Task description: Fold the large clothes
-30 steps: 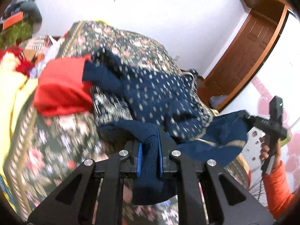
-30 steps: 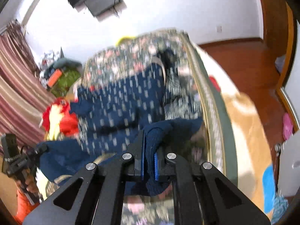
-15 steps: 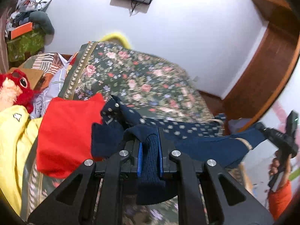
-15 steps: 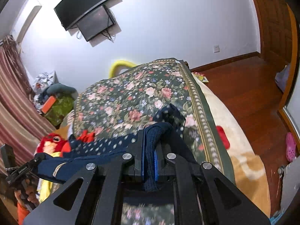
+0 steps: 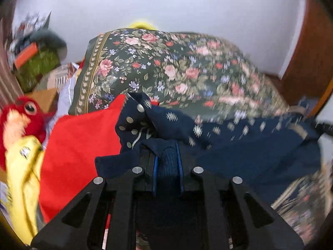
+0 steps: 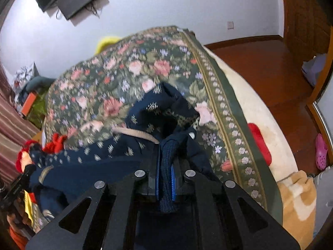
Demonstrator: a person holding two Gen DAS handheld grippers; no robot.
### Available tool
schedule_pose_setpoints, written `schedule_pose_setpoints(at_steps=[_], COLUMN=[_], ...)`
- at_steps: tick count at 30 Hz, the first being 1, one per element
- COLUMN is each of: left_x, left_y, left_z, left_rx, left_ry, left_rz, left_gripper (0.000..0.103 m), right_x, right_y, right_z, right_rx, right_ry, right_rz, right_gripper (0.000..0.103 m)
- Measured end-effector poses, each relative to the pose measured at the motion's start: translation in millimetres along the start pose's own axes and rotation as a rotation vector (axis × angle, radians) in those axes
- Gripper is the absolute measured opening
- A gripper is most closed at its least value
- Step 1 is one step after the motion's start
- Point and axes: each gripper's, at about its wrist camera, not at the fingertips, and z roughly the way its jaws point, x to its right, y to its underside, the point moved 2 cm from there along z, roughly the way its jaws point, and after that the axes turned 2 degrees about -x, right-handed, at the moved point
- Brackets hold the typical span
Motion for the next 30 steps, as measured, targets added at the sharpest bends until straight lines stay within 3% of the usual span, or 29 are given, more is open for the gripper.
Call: schedule_pose_setpoints(at_steps=[4, 6, 8, 9, 11, 13, 14, 18, 23, 26, 30], left_x=[6.3, 4.4, 3.0, 2.2, 1.3, 2.4, 3.2, 10.8, 32.3, 53.4, 71.5], left_y=[11.5, 12.6, 12.6, 12.7, 12.2, 13.3, 14.4, 21.1, 37.9, 51.5, 62.3], left_z=[3.2, -3.5, -11.9, -18.1, -33.5, -50.5, -62.0, -92.6, -94.1, -78.0, -52.9], left_rx=[-0.044, -0.064, -0.077, -0.082, -0.077, -0.050, -0.011, 0.068, 0.014, -0.058, -0.103], left_ry=[-0.012, 0.010, 0.029, 0.041, 0.062, 0.048, 0.031, 0.020, 0.112, 0.182, 0.199], left_rz=[0.069, 0.062, 0.052, 0.049, 0.046, 0.047, 0.051, 0.078, 0.096, 0.106, 0.105], left_gripper=[0.020, 0.024, 0.029, 0.031, 0.035, 0.057, 0.063, 0.074, 0.075, 0.075, 0.075], right_x=[-2.3, -3.7, -8.5, -12.9, -25.1, -35.3, -40.2, -53.3, -73.2, -83.5, -89.8], right_y=[6.3, 8.6, 11.8, 13.6, 19.1, 25.4, 30.1, 43.8, 58.2, 68.2, 74.1], right_z=[-0.2, -6.8, -17.8, -22.6, -39.9, -55.5, -65.2, -80.0, -65.3, -50.5, -24.3], right_rx=[-0.059, -0.098, -0.098, -0.081, -0.039, -0.012, 0.002, 0.016, -0.057, -0.099, -0.141], right_ry=[0.017, 0.012, 0.047, 0.065, 0.087, 0.084, 0.073, 0.002, -0.058, -0.076, -0.061], right_rz=[-0.034, -0.025, -0.047, -0.073, -0.149, -0.191, -0.202, -0.217, -0.244, -0.262, -0.266], right_gripper=[0.013, 0.022, 0.046, 0.049, 0.049, 0.050, 0.053, 0.058, 0.058, 0.058, 0.058])
